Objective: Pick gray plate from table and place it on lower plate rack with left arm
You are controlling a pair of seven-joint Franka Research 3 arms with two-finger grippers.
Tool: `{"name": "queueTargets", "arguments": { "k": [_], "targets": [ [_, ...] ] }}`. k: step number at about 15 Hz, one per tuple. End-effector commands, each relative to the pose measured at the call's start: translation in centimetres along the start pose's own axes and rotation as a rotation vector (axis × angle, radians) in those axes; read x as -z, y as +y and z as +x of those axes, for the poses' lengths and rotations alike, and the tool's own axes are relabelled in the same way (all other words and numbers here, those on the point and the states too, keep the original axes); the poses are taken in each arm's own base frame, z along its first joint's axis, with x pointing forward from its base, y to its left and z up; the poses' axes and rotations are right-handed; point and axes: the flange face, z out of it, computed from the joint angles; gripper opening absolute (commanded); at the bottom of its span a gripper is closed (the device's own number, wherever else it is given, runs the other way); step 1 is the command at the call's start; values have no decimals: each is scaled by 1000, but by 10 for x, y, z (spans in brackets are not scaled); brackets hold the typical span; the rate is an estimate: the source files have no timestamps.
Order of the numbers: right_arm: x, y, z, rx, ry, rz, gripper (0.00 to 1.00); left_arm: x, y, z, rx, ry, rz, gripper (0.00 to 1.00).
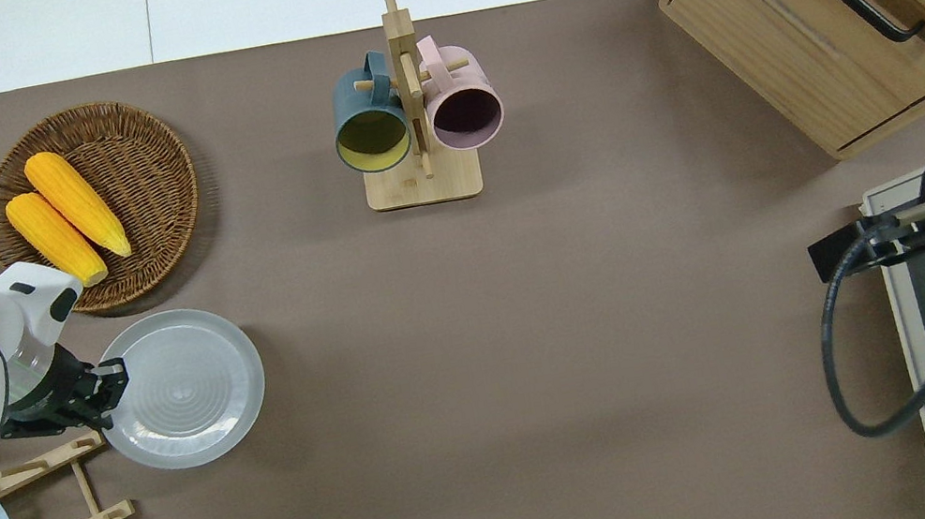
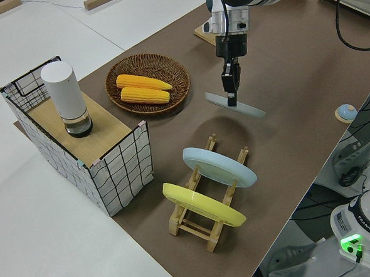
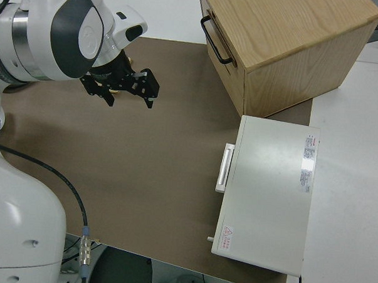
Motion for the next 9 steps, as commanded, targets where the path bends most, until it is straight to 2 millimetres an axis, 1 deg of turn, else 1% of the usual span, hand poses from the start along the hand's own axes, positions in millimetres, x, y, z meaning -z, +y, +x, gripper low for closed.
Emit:
{"name": "queueTargets", "arguments": {
  "k": [1,2,5,9],
  "targets": [
    [4,3,-4,-3,-5,3,990,3,-15,-6,54,5,183,0],
    [4,4,-4,-4,-5,3,987,2,-22,-7,61,-1,227,0],
    [4,4,-4,-4,-5,3,990,3,-33,-8,66,-3,336,0],
    [4,3,-4,-3,-5,3,990,2,-41,-9,81,-16,378,0]
  ]
}}
